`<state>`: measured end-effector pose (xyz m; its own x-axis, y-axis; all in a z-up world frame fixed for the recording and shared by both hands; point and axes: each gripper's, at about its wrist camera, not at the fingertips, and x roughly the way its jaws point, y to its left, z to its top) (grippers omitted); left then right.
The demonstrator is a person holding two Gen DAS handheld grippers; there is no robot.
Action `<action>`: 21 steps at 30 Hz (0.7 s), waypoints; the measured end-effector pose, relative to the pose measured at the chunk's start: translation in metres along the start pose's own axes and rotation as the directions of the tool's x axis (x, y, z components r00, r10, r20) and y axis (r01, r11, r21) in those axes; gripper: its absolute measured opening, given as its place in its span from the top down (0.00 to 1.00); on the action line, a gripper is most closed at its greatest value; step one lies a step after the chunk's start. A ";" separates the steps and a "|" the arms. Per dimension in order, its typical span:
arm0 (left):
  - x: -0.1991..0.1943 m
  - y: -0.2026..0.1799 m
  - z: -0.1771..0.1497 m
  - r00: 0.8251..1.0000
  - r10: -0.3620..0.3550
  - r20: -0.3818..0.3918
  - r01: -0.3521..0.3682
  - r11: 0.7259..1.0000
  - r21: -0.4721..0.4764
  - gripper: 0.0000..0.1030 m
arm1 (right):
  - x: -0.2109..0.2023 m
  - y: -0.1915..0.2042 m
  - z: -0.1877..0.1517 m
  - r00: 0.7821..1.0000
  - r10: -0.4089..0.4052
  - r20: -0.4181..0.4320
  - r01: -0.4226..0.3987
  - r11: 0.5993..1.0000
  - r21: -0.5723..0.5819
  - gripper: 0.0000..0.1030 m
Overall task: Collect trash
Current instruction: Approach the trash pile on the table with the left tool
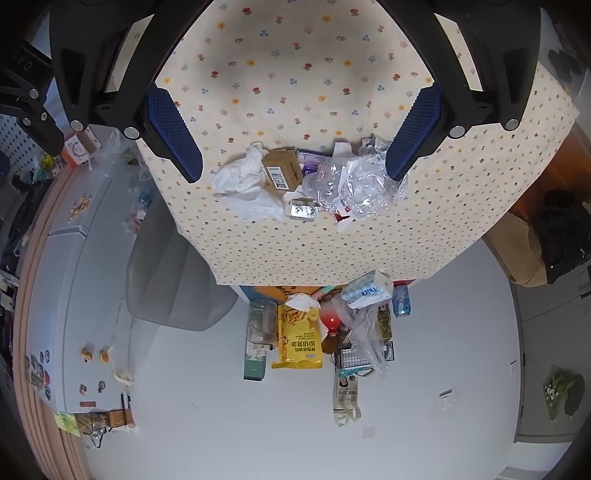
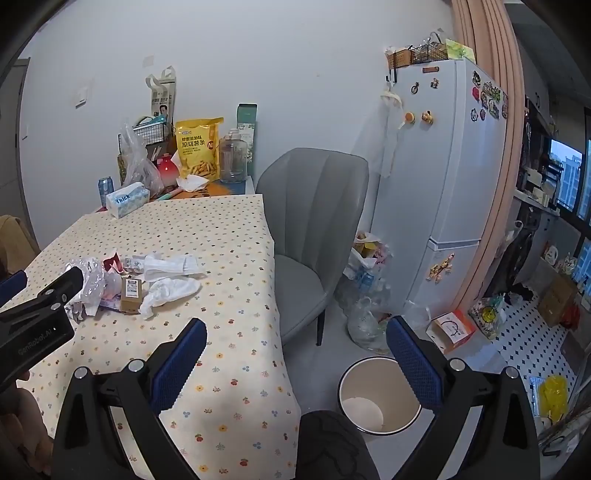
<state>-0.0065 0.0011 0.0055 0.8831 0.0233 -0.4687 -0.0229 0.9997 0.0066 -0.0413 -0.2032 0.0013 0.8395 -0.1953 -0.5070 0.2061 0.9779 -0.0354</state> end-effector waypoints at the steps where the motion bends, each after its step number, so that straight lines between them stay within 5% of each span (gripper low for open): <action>1: -0.001 0.000 0.001 1.000 0.002 0.001 -0.002 1.000 0.000 0.04 | 0.000 0.000 0.001 1.000 0.001 -0.001 -0.001 1.000 0.001 0.07; 21: -0.003 0.005 0.002 1.000 0.002 0.007 -0.002 1.000 -0.010 0.04 | -0.003 0.003 0.000 1.000 0.000 0.001 0.000 1.000 -0.009 0.07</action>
<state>-0.0086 0.0060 0.0087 0.8863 0.0257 -0.4623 -0.0298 0.9996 -0.0016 -0.0428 -0.1998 0.0030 0.8402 -0.1953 -0.5059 0.2014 0.9786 -0.0433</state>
